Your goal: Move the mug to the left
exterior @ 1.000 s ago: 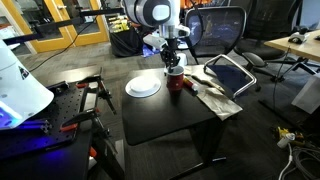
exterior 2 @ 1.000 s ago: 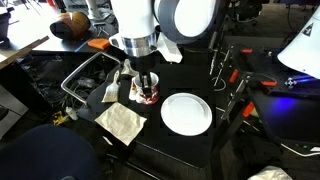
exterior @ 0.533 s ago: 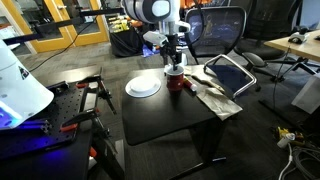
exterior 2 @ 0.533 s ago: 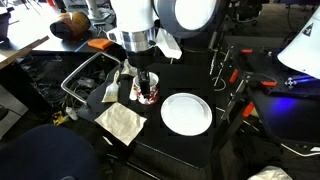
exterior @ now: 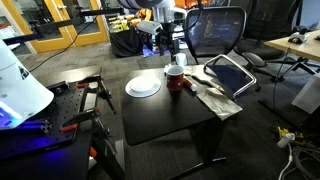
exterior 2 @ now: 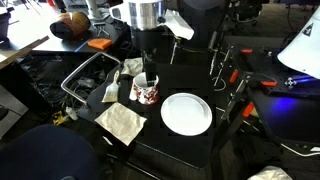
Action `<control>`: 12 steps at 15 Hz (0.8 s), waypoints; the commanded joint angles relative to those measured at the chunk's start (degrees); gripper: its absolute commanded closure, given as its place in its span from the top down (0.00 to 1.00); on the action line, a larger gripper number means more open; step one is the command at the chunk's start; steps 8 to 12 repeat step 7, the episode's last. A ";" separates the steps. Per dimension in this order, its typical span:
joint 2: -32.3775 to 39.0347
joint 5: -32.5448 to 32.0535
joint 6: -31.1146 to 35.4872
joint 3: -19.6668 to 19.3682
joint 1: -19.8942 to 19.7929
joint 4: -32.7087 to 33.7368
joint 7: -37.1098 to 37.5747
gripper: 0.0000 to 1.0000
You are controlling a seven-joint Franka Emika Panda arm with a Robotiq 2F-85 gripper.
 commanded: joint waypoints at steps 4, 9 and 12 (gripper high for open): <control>-8.02 0.55 -1.23 1.29 -1.14 -6.46 -0.28 1.00; -5.61 -0.30 -0.15 0.72 -0.72 -4.65 0.21 1.00; -5.61 -0.30 -0.15 0.72 -0.72 -4.65 0.21 1.00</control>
